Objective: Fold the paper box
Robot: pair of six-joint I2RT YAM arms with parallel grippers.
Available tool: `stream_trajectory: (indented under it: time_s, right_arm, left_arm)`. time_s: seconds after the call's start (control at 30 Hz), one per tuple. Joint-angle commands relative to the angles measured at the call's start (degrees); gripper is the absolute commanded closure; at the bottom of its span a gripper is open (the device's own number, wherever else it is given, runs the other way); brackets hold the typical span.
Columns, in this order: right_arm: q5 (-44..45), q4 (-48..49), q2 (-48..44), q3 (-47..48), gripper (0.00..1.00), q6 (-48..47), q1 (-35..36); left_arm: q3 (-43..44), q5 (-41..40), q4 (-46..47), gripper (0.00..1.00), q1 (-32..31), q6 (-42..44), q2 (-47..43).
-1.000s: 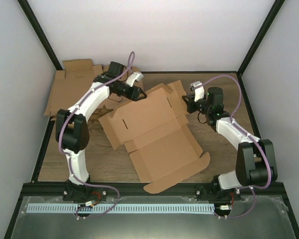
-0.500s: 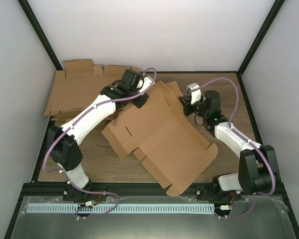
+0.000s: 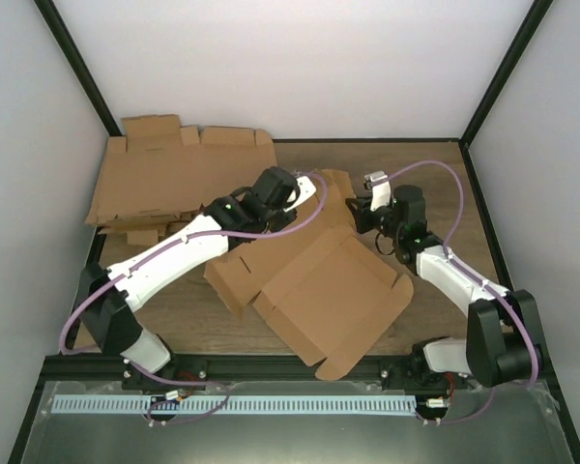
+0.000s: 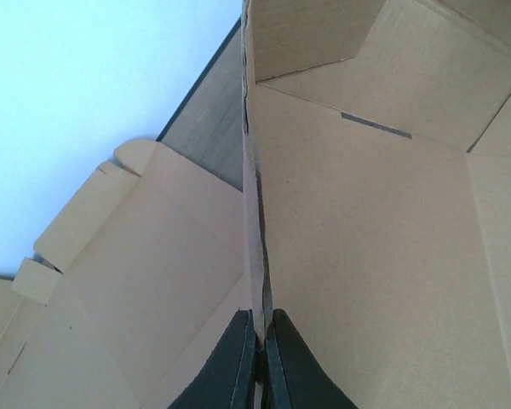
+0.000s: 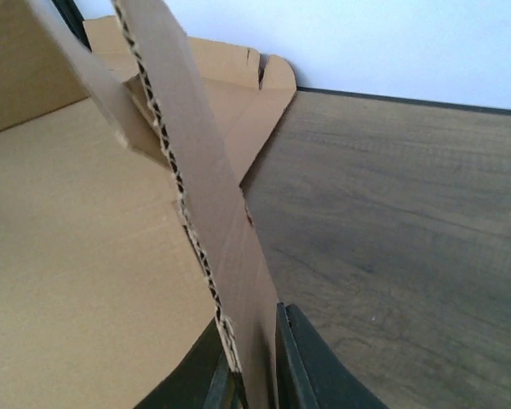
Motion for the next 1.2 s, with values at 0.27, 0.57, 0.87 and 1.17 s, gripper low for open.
stream_trajectory:
  time_s: [0.27,0.57,0.87,1.17]
  right_arm:
    - [2.93,-6.87,-5.04,-3.80,0.71,4.24,0.87]
    - [1.95,-16.58,-13.29,-7.16,0.47,7.94,0.87]
    - [-11.16,-22.50,-20.50,-10.56,0.38,14.03,0.86]
    - [-14.48,-16.17,-19.42,-18.49,0.53,21.17,0.81]
  left_arm:
    - [-7.13,-5.37,3.53,0.96,-4.60,0.13,-4.60]
    - [-8.34,-6.91,3.13,0.96,-4.66,-0.10,-5.33]
    - [-8.86,-7.81,2.70,0.96,-4.82,0.28,-7.64]
    - [-10.04,-9.63,3.08,0.96,-5.89,1.19,-8.04]
